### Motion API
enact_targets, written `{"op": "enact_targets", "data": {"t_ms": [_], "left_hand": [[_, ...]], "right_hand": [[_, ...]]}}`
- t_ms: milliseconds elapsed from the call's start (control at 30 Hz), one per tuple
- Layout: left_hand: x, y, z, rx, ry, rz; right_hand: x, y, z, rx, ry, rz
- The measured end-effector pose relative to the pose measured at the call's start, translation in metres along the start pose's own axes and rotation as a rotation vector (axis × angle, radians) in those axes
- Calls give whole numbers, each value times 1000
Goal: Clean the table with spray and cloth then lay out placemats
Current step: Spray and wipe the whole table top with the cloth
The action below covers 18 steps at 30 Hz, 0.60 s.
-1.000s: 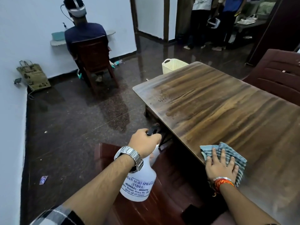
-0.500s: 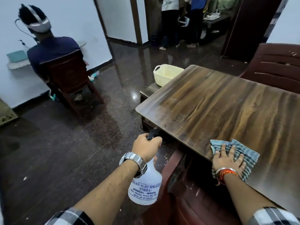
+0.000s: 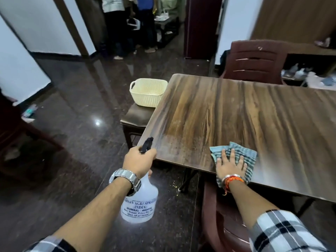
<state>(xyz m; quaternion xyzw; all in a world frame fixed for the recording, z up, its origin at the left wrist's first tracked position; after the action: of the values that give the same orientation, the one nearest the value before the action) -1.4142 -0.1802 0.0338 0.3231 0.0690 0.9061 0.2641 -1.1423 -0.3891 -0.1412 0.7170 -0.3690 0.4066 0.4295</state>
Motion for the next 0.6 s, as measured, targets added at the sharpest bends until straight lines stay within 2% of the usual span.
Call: {"op": "enact_targets", "data": {"t_ms": [267,433,600], "left_hand": [[25,-97,1,-24,-59,-68],[22,-173,26,-29,-54,-133],[21,-246,69,-19,-70,-141]], "right_hand": [[-32,-4,-121,59,8,51],[-46,-39,-202,187,23,78],[-54,-78,-285,343,67,19]]}}
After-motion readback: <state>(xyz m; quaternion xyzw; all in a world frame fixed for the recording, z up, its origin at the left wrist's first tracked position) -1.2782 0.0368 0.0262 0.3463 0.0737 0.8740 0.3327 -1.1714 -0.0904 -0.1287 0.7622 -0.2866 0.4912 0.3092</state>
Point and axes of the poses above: each hand's wrist, its own y-axis away from the middle knuckle, its own x-axis out of the back of the hand, z = x × y, the point moved 7 cm from there along -y, towards the middle knuckle, and after that the axes turned 4 degrees about -y, right-handed, at the moved point
